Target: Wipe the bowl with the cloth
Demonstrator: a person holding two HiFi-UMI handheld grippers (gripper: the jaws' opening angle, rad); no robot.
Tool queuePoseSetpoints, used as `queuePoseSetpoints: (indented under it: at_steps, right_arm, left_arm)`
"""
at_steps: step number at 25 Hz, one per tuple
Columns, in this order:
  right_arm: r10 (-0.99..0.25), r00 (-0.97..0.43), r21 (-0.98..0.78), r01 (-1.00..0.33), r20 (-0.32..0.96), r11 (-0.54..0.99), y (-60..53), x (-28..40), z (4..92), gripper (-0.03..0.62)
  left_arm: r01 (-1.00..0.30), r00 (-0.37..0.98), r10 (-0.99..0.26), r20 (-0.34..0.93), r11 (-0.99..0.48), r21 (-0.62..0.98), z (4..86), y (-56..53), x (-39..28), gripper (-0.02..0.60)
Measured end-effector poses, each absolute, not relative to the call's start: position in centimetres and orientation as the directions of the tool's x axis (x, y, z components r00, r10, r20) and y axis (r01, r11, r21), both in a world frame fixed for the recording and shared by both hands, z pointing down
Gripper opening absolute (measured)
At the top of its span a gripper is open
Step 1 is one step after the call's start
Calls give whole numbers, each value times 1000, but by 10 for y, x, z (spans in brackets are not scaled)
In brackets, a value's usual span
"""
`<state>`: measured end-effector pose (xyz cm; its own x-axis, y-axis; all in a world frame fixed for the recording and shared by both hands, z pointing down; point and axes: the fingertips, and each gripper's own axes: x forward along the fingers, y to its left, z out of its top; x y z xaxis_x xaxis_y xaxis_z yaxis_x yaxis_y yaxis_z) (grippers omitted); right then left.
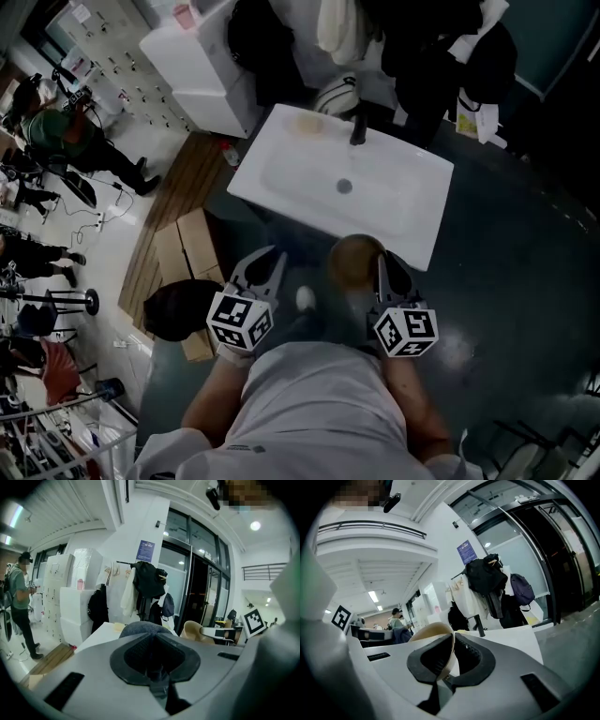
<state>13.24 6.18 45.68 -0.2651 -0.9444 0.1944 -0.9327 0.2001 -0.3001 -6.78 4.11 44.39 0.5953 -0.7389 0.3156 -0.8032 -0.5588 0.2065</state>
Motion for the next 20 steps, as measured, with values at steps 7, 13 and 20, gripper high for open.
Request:
queuePoseSetpoints:
  at_steps: [7,13,20]
  right_arm:
    - [-945,-239,-338,-928,224,154,-10,98,474,32]
    - [-932,-234,-391,-913,277,113,-50,68,497,32]
    - [-904,-219,-441,-897,368,38,-66,53,526,32]
  left_arm:
    - [-787,617,-729,297,-575,223,442,-36,-108,38]
    - [-732,681,-689,249,-648,209,419,-82,-121,38]
    - [-638,769,-622,147,-737,224,369,-97,-109,38]
